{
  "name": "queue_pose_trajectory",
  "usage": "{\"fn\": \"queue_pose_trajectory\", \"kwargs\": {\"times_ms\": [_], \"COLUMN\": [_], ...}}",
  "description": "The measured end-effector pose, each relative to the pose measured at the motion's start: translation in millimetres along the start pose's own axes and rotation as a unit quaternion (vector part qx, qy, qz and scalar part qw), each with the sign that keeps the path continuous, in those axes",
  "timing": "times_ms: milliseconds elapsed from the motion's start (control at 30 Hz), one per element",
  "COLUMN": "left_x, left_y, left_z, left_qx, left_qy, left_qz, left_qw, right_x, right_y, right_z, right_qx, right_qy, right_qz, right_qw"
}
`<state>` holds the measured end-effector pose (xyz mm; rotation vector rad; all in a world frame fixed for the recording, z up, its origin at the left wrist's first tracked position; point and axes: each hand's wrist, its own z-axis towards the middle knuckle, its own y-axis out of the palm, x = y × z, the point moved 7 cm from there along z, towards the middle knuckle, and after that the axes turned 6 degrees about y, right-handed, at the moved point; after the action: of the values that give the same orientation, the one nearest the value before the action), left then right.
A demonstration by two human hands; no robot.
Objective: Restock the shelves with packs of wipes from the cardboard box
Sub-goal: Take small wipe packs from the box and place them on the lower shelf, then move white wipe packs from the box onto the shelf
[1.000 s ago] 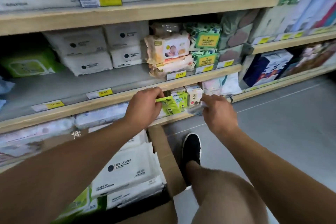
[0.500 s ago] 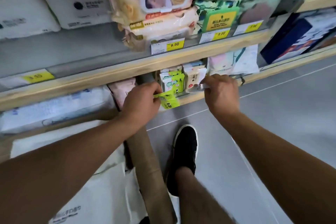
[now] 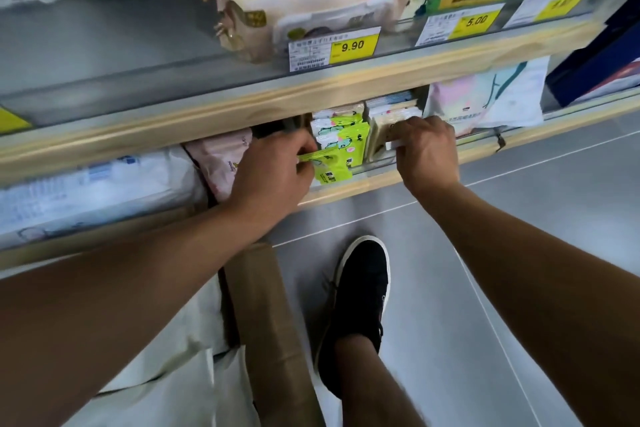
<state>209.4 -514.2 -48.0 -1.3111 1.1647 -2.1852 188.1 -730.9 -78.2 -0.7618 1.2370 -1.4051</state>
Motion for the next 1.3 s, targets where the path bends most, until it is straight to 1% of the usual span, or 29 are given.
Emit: {"fn": "queue_pose_trajectory", "kwargs": {"times_ms": [100, 233, 333, 467, 567, 733, 833, 933, 1000, 1067, 1133, 1300], "left_x": [3.8, 8.2, 8.0, 8.4, 12.7, 13.2, 19.8, 31.3, 42.0, 50.2, 53.7, 45.9], "left_y": [-0.9, 4.4, 25.3, 51.1, 63.7, 64.1, 39.7, -4.9, -40.4, -78.2, -116.9, -193.1], "left_z": [1.7, 7.2, 9.6, 9.7, 14.7, 25.1, 13.7, -9.8, -28.2, -50.1, -75.9, -146.6], "left_qx": [0.035, 0.08, 0.064, 0.039, 0.026, -0.016, -0.033, -0.031, -0.034, -0.035, -0.029, -0.038], "left_qy": [0.007, 0.001, -0.02, -0.033, -0.019, -0.043, -0.042, -0.032, -0.009, 0.012, 0.016, 0.029], "left_qz": [-0.003, -0.007, 0.018, 0.043, 0.047, 0.042, 0.041, 0.035, 0.04, 0.048, 0.058, 0.089], "left_qw": [0.999, 0.997, 0.998, 0.998, 0.998, 0.998, 0.998, 0.998, 0.999, 0.998, 0.998, 0.995], "right_x": [-3.0, 2.0, 4.9, 3.3, 1.4, -6.4, -20.5, -40.0, -56.8, -80.4, -107.9, -186.6], "right_y": [3.4, -2.8, -11.4, -22.4, -19.8, -24.0, -41.4, -67.8, -91.7, -117.6, -142.7, -192.3], "right_z": [1.7, -4.3, -15.4, -37.4, -51.9, -64.1, -74.0, -89.0, -99.3, -110.0, -122.2, -160.4], "right_qx": [-0.02, -0.004, 0.008, 0.027, 0.005, -0.04, -0.073, -0.118, -0.135, -0.144, -0.155, -0.167], "right_qy": [0.002, 0.0, 0.01, 0.005, -0.001, 0.016, 0.028, 0.022, 0.015, -0.003, -0.018, -0.065], "right_qz": [-0.003, -0.027, -0.032, 0.016, 0.02, 0.006, 0.014, -0.007, -0.014, -0.021, -0.025, -0.016], "right_qw": [1.0, 1.0, 0.999, 0.999, 1.0, 0.999, 0.997, 0.993, 0.991, 0.989, 0.987, 0.984]}}
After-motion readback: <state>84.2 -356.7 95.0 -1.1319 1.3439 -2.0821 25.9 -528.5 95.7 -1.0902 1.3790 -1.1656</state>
